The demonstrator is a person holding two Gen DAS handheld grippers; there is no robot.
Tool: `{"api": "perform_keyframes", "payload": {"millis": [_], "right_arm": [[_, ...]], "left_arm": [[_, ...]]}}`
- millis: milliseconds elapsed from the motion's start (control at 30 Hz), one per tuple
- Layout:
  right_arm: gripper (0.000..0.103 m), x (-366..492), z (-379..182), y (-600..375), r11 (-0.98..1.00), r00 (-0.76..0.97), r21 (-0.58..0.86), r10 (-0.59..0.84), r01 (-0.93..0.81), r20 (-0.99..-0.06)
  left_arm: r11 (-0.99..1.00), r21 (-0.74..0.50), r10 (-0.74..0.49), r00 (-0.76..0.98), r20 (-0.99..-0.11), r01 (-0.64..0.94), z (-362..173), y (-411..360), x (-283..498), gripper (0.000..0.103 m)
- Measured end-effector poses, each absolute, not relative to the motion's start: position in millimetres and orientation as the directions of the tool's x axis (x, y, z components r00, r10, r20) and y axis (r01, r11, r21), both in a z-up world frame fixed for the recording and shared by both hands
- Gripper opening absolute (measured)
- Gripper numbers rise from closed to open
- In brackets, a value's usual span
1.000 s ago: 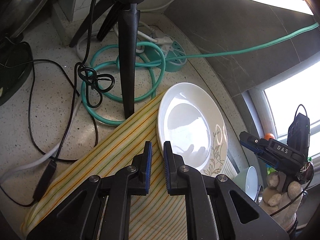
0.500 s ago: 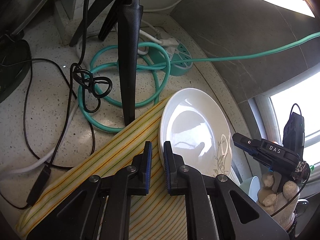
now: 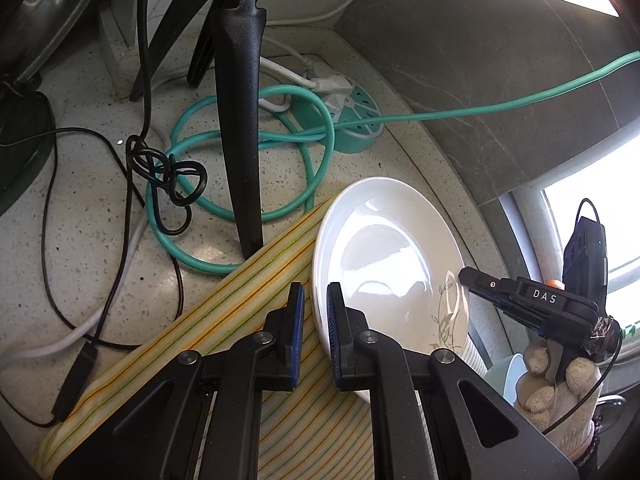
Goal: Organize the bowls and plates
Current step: 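Close both grippers on the rim of the white leaf-pattern plate, then lift the white leaf-pattern plate with both grippers toward the plate stack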
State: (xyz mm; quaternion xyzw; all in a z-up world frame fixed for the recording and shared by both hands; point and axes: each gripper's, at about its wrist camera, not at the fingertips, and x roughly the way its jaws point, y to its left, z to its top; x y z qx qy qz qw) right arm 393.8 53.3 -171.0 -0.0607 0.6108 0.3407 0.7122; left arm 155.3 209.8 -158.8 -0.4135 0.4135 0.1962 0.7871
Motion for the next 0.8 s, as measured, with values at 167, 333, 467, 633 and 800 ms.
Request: {"api": "perform_keyframes", "payload": {"millis": [167,333,467,633,800], "right_arm": [[0.007,394.8,-174.8,53.2,0.760,0.009,0.339,0.413,-0.554,-0.911],[0.007,395.5,-175.6,52.4,0.759,0.002,0.350,0.420,-0.549,-0.908],[0.006,394.3,-174.2,52.9,0.761,0.008,0.340,0.413,-0.553,-0.911],[0.007,393.3,-174.2,50.0,0.765,-0.005,0.355,0.418,-0.537,-0.908],[0.007,387.5,-171.2,47.5,0.763,-0.004,0.355,0.419,-0.540,-0.908]], "left_arm": [[0.582,-0.493,-0.041,0.582,-0.812,-0.647,-161.6,210.2,157.5,0.008],[0.583,-0.488,-0.037,0.579,-0.814,-0.649,-162.6,211.1,158.0,0.008],[0.588,-0.483,-0.038,0.574,-0.818,-0.649,-162.7,211.7,158.7,0.008],[0.583,-0.483,-0.034,0.574,-0.818,-0.653,-160.9,211.1,156.2,0.008],[0.582,-0.482,-0.031,0.575,-0.818,-0.655,-158.6,209.4,150.3,0.008]]}}
